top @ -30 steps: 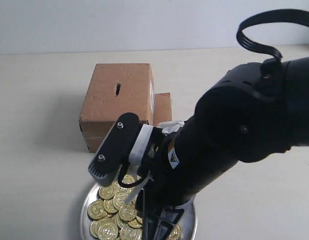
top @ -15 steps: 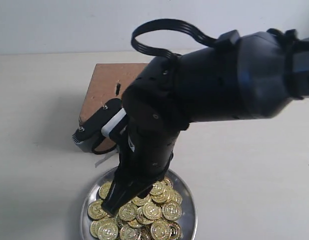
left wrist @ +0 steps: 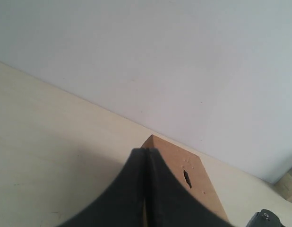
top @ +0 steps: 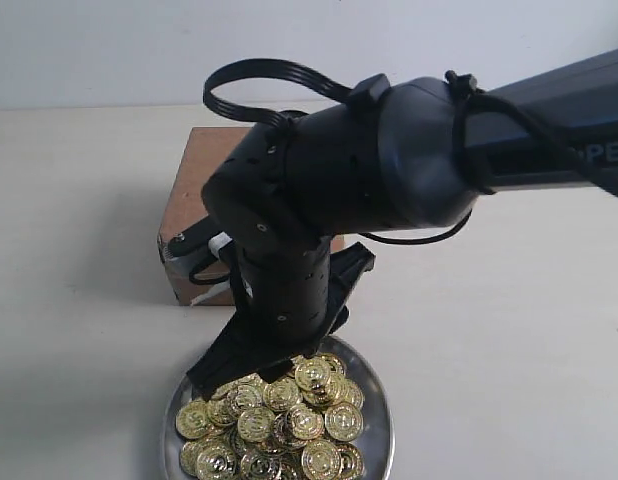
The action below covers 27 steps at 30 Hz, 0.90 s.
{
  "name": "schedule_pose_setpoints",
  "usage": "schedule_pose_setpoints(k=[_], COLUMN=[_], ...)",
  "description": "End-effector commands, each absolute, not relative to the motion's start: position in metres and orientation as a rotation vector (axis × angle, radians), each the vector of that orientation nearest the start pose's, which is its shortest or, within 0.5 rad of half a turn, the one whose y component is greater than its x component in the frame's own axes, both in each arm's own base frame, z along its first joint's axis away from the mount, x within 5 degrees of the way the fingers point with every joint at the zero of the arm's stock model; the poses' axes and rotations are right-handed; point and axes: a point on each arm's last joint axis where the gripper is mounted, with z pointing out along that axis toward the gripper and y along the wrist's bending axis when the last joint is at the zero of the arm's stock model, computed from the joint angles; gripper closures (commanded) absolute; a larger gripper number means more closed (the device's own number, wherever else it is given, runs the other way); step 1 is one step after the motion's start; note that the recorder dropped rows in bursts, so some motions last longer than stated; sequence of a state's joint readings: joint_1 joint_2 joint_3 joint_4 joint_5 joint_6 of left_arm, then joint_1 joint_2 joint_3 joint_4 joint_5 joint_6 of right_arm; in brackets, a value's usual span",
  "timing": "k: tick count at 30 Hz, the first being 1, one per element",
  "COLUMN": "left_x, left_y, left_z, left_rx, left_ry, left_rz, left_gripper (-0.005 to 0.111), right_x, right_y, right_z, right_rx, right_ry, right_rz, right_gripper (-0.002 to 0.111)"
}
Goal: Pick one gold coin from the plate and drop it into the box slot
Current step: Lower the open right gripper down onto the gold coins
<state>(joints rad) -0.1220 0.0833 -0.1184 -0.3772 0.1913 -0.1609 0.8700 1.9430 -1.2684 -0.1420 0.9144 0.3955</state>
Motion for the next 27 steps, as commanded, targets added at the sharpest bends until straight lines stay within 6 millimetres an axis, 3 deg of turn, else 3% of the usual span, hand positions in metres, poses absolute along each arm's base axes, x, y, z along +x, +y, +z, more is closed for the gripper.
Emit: schedule_pose_setpoints(k=[1, 10, 17, 27], left_x=[0.058, 0.058, 0.058, 0.058], left_y=[-0.014, -0.014, -0.014, -0.014], left_z=[0.235, 0.235, 0.235, 0.235], left_rx=[-0.269, -0.269, -0.269, -0.269], left_ry=[1.629, 1.629, 1.629, 1.629], left_rz=[-0.554, -0.554, -0.554, -0.554], left_gripper=[0.107, 0.107, 0.107, 0.107], right_x=[0.25, 0.252, 0.256, 0.255], right_y=[0.274, 0.276, 0.27, 0.27], right_z=[0.156, 0.141, 0.142, 0.142], right_rx=[-0.675, -0.582, -0.497, -0.417], right_ry=[2.926, 2.967, 2.939, 2.957], right_rz=[-0.048, -0.062, -0.18, -0.169], right_gripper=[0.066, 0.066, 0.06, 0.055])
